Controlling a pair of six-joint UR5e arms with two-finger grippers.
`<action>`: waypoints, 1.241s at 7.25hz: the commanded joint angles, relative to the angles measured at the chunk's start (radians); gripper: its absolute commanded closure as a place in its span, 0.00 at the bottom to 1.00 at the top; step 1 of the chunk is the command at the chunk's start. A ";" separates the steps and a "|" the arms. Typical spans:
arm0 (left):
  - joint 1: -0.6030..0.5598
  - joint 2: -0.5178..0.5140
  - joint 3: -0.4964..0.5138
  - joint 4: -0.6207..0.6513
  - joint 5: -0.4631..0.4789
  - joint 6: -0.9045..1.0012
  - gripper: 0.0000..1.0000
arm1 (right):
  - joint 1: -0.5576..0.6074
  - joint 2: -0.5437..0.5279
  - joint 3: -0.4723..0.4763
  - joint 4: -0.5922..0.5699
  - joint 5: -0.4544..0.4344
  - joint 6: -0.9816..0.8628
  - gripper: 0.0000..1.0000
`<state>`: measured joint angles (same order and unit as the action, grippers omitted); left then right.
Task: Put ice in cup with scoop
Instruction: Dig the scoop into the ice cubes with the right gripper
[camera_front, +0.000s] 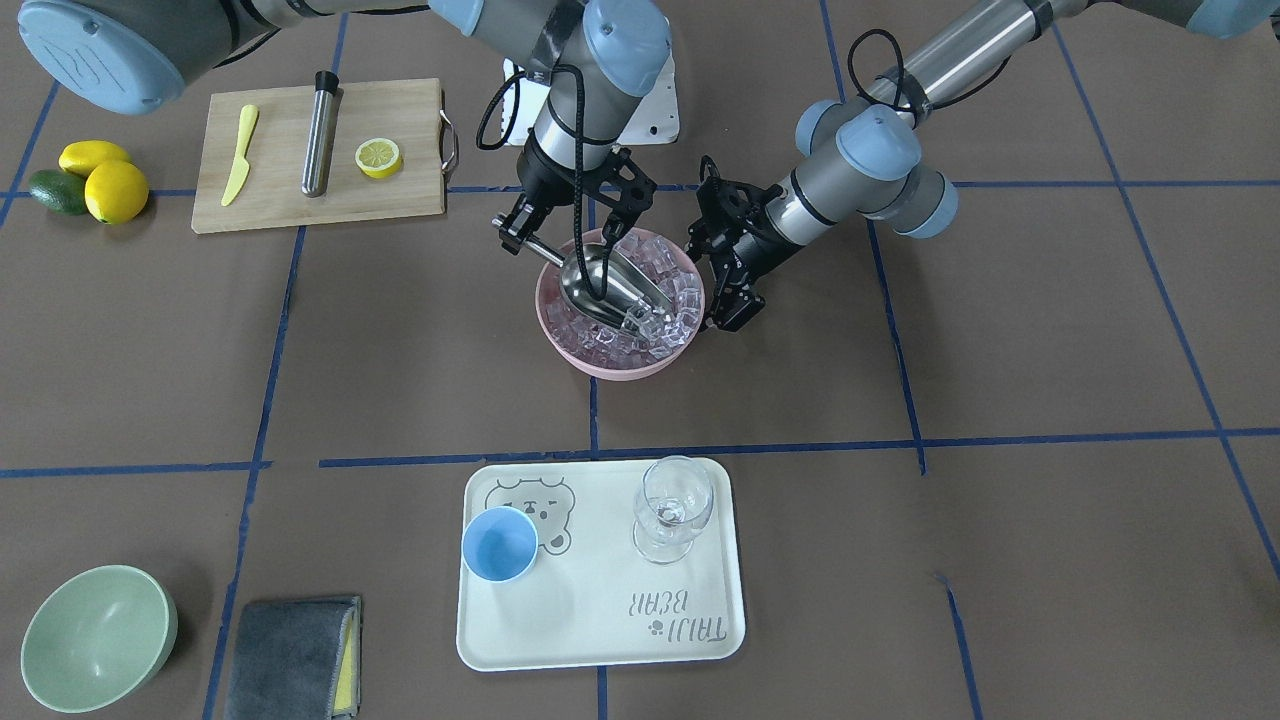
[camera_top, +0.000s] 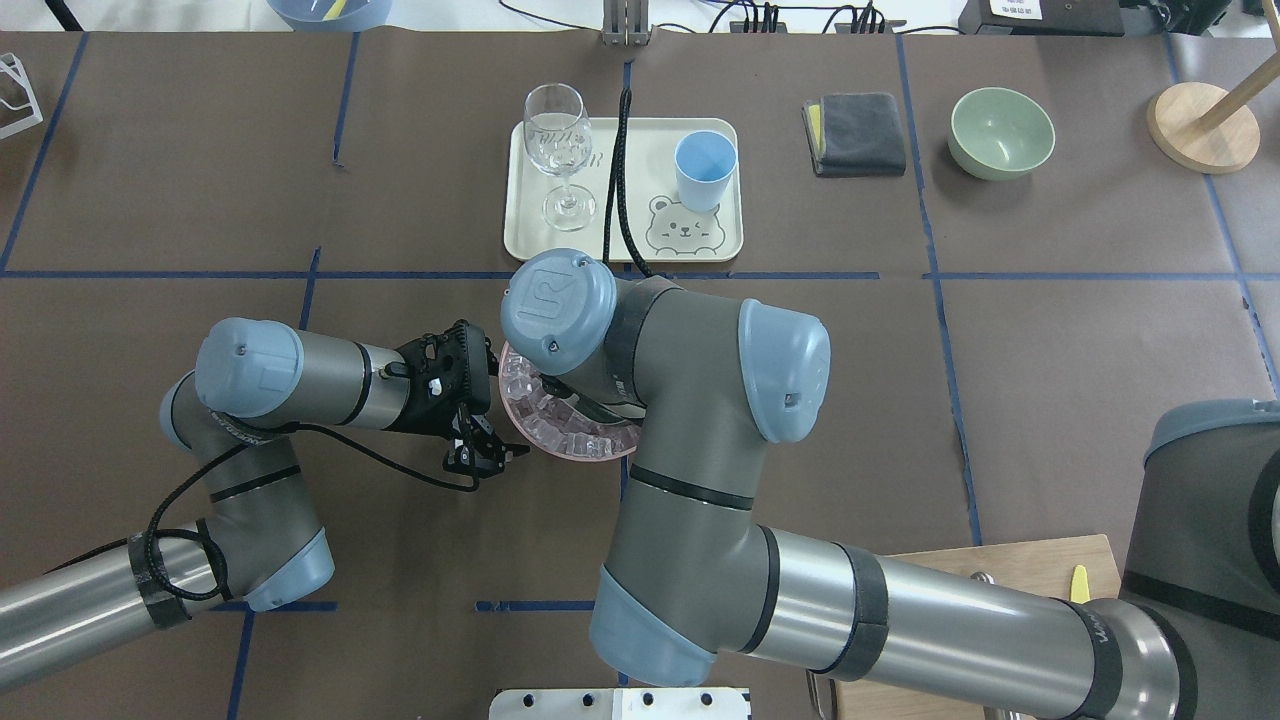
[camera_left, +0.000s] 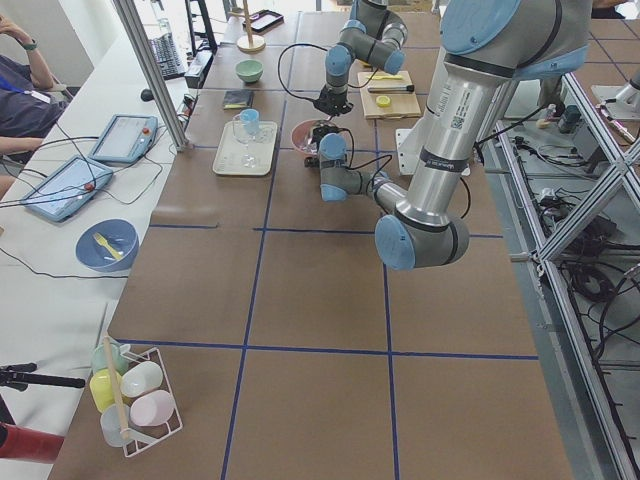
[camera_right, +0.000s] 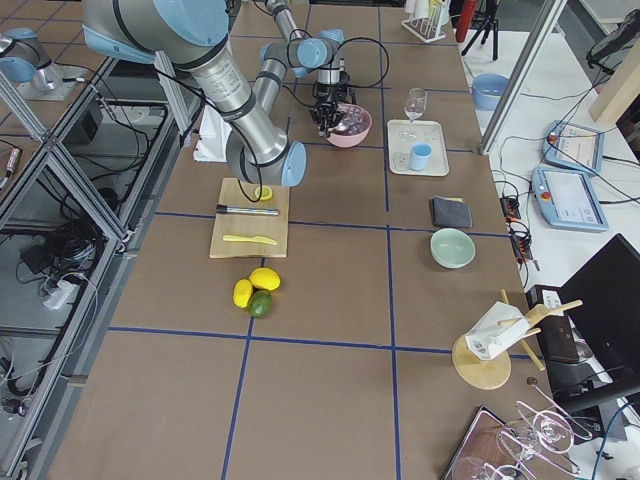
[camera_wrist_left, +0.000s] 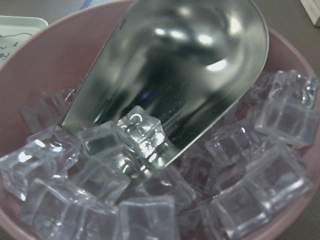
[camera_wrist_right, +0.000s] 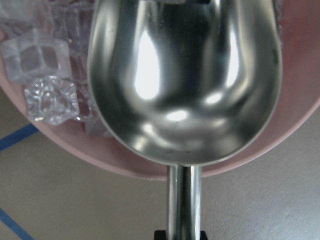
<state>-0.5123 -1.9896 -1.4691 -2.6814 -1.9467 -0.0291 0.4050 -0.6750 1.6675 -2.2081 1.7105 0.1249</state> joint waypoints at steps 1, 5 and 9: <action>0.000 -0.001 0.001 0.000 0.000 0.000 0.00 | -0.002 -0.079 0.089 0.051 -0.002 0.024 1.00; 0.002 0.000 0.001 0.000 0.000 0.000 0.00 | -0.002 -0.202 0.152 0.276 0.004 0.117 1.00; 0.002 -0.001 0.001 0.000 0.000 0.000 0.00 | 0.002 -0.297 0.247 0.428 0.011 0.219 1.00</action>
<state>-0.5108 -1.9910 -1.4680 -2.6814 -1.9466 -0.0291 0.4059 -0.9382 1.8745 -1.8190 1.7191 0.3190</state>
